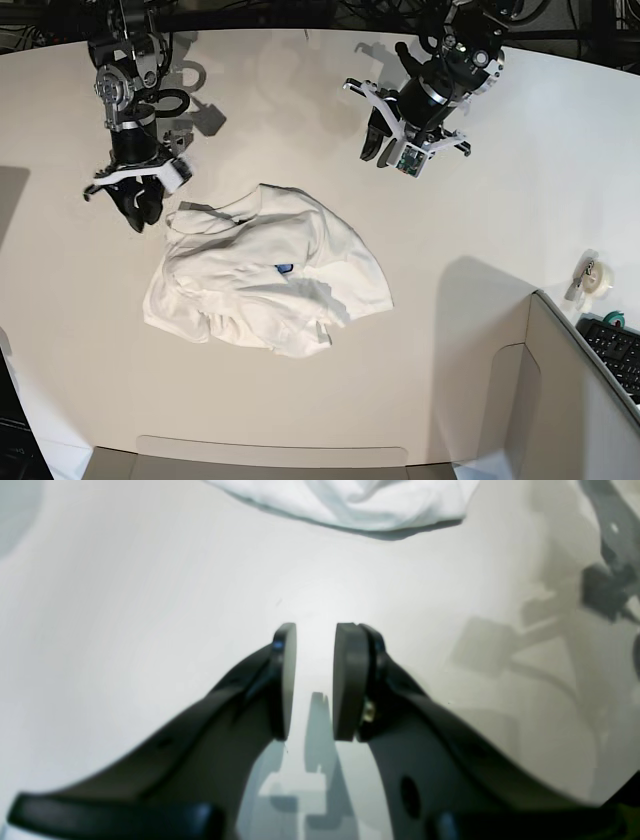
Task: Layout the t-shirt on the table in an organized manner, then fold the t-shirt properly
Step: 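Move both grippers down toward the crumpled white t-shirt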
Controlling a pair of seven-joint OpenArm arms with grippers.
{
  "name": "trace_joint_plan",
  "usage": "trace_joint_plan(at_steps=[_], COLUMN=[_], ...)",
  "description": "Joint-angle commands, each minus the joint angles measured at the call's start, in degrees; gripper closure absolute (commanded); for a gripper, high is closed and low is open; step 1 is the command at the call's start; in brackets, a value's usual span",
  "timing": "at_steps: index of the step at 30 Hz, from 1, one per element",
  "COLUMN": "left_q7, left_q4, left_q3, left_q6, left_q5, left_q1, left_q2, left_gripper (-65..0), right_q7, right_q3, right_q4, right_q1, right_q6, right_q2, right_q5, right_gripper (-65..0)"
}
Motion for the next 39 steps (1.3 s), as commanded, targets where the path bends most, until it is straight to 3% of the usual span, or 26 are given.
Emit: trace_joint_plan(at_steps=[1,7,12,15,20,23,26,33,39], left_q7=[-0.7,-0.7,-0.7,-0.7,-0.7,-0.7,-0.7,-0.7,-0.7], left_q4=[0.89,0.89,0.89,0.89,0.89,0.89,0.89,0.09,-0.26], left_q3=[-0.25,-0.25,-0.16,-0.16,0.11,0.11,-0.16,-0.07,0.19], left_q6=[-0.17,-0.17,-0.17,-0.17,-0.17,-0.17,-0.17,-0.17,-0.17], left_q5=[-0.44,-0.44,-0.44,-0.44,-0.44,-0.44,-0.44,-0.44,-0.44], left_q1=[-0.05,0.04,1.18,1.71,2.15,2.15,2.24,2.24,1.89], left_q2=[-0.28,-0.28,-0.28,-0.28,-0.28,-0.28,-0.28,-0.28,-0.11], left_gripper=[-13.5,-13.5,-13.5,-13.5,-13.5,-13.5,-13.5,-13.5,-13.5], right_q7=[0.89,0.01,-13.09,-17.75,-20.39,-21.62,-21.88,-21.88,-21.88], right_q3=[3.58,18.34,22.39,24.5,27.14,27.22,26.96,25.03,24.94], right_q4=[2.36,4.56,4.47,3.42,-3.26,-8.19,-11.35,-13.29,-19.26], right_q1=[-0.3,-2.76,-1.27,0.23,3.57,5.59,6.82,9.46,13.59], right_q6=[-1.54,3.38,3.65,3.65,3.65,3.65,3.65,3.65,3.65], right_q2=[-0.88,-8.27,-8.97,-9.32,-9.32,-9.15,-9.32,-9.67,-10.38], right_q5=[4.13,43.87,71.56,84.22,103.12,107.78,108.57,108.31,108.31], right_gripper=[-16.8,-16.8,-16.8,-16.6,-16.8,-16.9,-20.4,-42.6,-43.8])
